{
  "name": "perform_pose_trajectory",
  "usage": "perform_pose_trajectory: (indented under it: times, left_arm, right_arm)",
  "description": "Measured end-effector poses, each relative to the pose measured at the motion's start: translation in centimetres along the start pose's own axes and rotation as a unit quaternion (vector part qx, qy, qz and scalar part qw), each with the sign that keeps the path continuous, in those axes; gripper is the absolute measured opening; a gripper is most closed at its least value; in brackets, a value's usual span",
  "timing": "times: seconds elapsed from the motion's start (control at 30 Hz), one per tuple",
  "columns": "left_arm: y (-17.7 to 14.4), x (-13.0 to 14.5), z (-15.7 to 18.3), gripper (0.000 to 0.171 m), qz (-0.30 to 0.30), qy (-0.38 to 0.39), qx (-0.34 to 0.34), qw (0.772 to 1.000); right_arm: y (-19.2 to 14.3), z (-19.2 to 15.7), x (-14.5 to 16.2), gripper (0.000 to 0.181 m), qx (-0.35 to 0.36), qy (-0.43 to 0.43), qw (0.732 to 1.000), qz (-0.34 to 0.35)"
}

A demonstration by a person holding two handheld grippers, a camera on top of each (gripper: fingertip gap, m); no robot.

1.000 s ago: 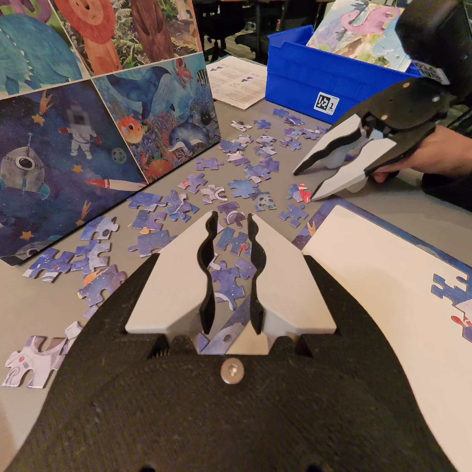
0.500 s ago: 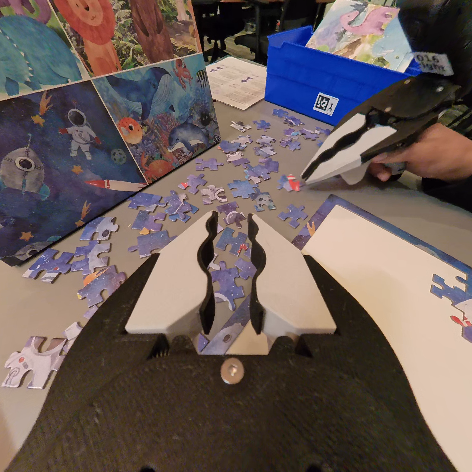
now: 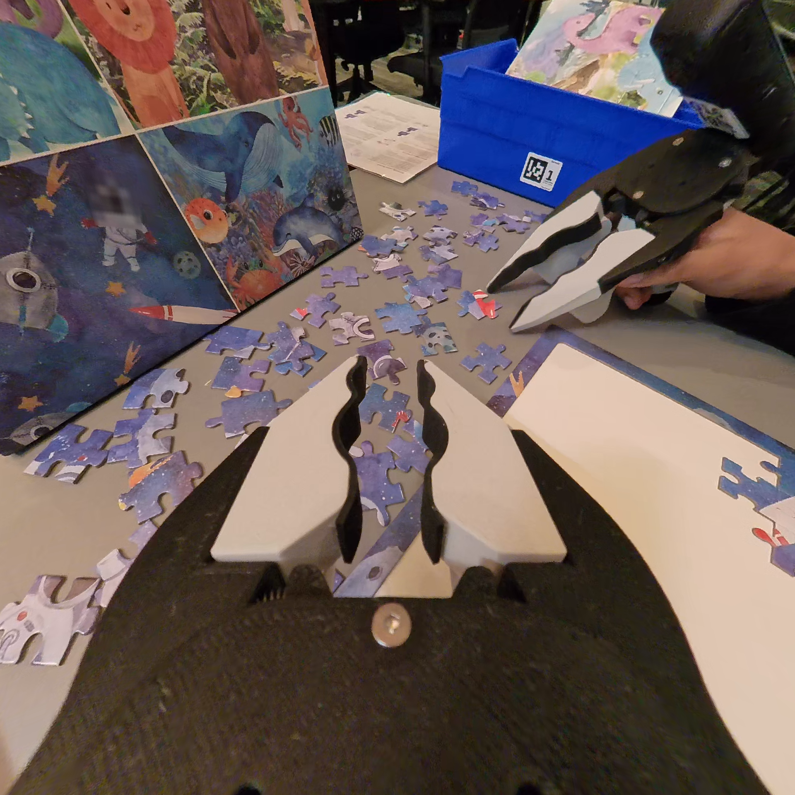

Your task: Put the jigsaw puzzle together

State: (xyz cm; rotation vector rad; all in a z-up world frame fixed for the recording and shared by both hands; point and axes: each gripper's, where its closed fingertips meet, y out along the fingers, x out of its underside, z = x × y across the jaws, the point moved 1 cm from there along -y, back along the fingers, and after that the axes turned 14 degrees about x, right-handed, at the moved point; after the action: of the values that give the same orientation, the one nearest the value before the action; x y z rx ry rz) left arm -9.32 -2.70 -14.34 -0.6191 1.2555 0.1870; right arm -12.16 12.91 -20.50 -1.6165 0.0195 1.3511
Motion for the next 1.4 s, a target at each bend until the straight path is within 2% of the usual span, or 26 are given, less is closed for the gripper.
perform_pose_trajectory:
  times: [0.3,0.53,0.87,1.4]
  left_arm:
    - [0.0,0.0,0.0,0.023,-0.001,0.001,0.000,1.000]
    - [0.1,0.1,0.0,0.023,-0.003,0.000,0.001,1.000]
    - [0.1,0.1,0.1,0.023,-0.003,0.000,0.002,1.000]
    - [0.3,0.2,0.2,0.023,-0.004,-0.001,0.006,1.000]
  right_arm:
    - [-0.5,-1.0,0.2,0.042,-0.016,-0.007,1.000,-0.012]
    - [-1.2,-2.9,-0.2,0.036,-0.081,0.016,0.997,-0.004]
    - [-2.4,-1.0,-2.1,0.034,-0.052,0.039,0.996,0.057]
    - [-2.3,0.2,-2.4,0.035,-0.010,0.023,0.997,0.076]
